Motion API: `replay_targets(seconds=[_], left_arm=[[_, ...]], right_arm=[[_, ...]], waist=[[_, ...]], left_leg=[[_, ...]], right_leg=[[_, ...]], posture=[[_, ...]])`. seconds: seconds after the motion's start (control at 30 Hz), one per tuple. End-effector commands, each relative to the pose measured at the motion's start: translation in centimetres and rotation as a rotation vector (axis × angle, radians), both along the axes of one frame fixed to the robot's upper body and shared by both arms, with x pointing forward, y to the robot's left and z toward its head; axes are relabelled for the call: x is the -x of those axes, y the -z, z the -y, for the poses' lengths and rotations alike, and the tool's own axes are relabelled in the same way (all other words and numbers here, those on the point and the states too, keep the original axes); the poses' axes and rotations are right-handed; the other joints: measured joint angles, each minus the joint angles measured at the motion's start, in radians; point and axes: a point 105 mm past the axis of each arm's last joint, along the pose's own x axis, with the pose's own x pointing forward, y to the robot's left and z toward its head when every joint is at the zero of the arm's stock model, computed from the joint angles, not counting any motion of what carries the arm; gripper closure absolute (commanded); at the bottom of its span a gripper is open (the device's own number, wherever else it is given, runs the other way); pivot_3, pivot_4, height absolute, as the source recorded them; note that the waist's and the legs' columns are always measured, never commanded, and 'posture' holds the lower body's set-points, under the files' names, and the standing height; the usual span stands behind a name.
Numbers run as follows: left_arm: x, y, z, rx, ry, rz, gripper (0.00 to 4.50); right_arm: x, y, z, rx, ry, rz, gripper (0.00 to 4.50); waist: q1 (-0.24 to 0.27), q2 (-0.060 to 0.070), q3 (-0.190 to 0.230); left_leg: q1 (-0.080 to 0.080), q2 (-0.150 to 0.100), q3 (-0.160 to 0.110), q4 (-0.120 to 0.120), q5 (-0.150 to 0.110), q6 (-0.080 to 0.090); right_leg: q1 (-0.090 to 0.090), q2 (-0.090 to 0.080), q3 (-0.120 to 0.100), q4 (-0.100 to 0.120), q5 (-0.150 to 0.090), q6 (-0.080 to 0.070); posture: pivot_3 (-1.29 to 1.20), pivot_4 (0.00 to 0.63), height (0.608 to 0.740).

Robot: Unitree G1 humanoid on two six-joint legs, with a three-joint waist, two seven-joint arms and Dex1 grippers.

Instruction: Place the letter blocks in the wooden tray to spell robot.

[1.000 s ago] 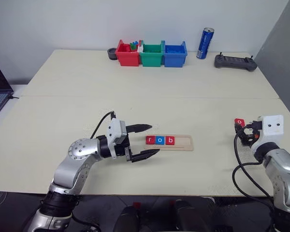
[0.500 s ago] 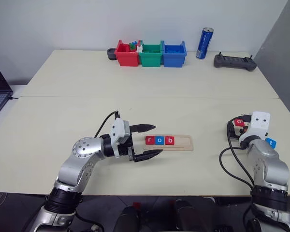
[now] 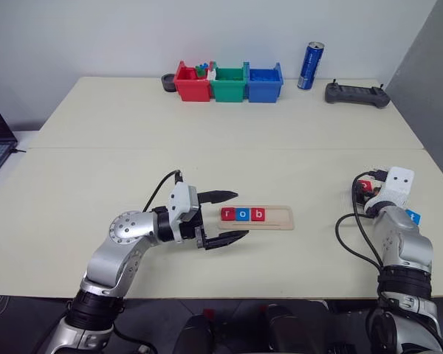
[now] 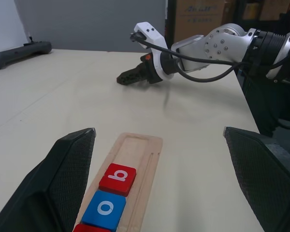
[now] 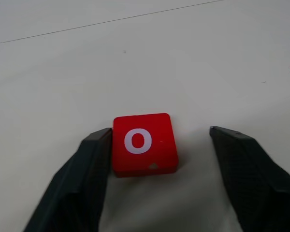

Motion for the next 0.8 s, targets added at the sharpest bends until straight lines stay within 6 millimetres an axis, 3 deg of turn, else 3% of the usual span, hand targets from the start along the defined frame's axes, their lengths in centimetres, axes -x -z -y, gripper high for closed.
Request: replay_targets(seconds=[0.03,0.1,0.13,0.27,0.4,0.6,0.7,0.8], left_arm=[[0.1,-1.1,-0.1,0.009,-0.004,0.05,0.0],[0.1,-1.1,-0.1,0.01,-0.006,0.048,0.0],[0.2,-1.1,-0.1,0.01,-0.006,0.048,0.0],[0.3,-1.0,-0.1,0.01,-0.005,0.042,0.0],[0.4,-1.0,-0.3,0.007,-0.007,0.035,0.0],[1.0,-0.6,-0.6,-0.005,0.006,0.014,0.0],[1.3,-0.5,-0.8,-0.012,0.014,0.005,0.0],[1.2,-0.4,-0.8,-0.016,0.014,0.003,0.0]], right_arm=[[0.0,0.6,-0.3,0.01,-0.028,-0.012,2.29],[0.1,0.7,-0.2,0.034,-0.034,-0.018,2.99],[0.2,0.7,-0.3,0.05,-0.042,-0.021,3.05],[1.7,0.2,-1.7,0.093,-0.115,-0.044,3.04],[4.9,-1.1,-5.0,0.082,-0.215,-0.061,3.04],[10.1,-0.7,-9.9,-0.006,-0.315,-0.168,3.04],[11.3,0.3,-11.4,-0.021,-0.352,-0.223,3.04],[11.3,1.2,-12.0,-0.062,-0.344,-0.247,3.04]], waist=[[-0.003,0.0,0.0],[-0.005,0.0,0.0],[-0.006,0.0,0.0],[-0.006,0.0,0.0],[-0.002,0.001,0.0],[0.0,0.002,-0.001],[0.005,0.002,-0.001],[0.005,0.001,-0.001]], left_leg=[[0.0,0.0,0.0,0.0,0.0,0.0],[0.0,0.0,0.0,0.0,0.0,0.0],[0.0,0.0,0.0,0.0,0.0,0.0],[0.0,0.0,-0.001,0.0,0.0,0.0],[-0.001,0.001,-0.002,-0.001,0.0,0.0],[-0.001,0.001,-0.002,-0.001,0.0,0.0],[-0.001,0.001,-0.002,-0.001,0.0,0.0],[0.0,0.001,-0.001,-0.001,0.0,0.0]], right_leg=[[0.0,0.0,0.0,0.0,0.0,0.0],[0.0,0.0,0.0,0.0,0.0,0.0],[0.0,0.0,0.0,0.0,0.0,0.0],[0.0,0.0,0.0,0.0,0.0,0.0],[0.0,0.001,-0.001,0.0,0.0,0.0],[0.0,0.001,-0.001,-0.001,0.0,0.0],[0.0,0.001,-0.001,-0.001,-0.001,0.0],[0.0,0.001,0.0,-0.001,-0.001,0.0]], posture=[[0.0,0.15,0.74],[0.0,0.15,0.74],[0.0,0.15,0.74],[0.0,0.15,0.74],[0.0,0.15,0.74],[0.0,0.15,0.74],[0.0,0.15,0.74],[0.0,0.15,0.74]])
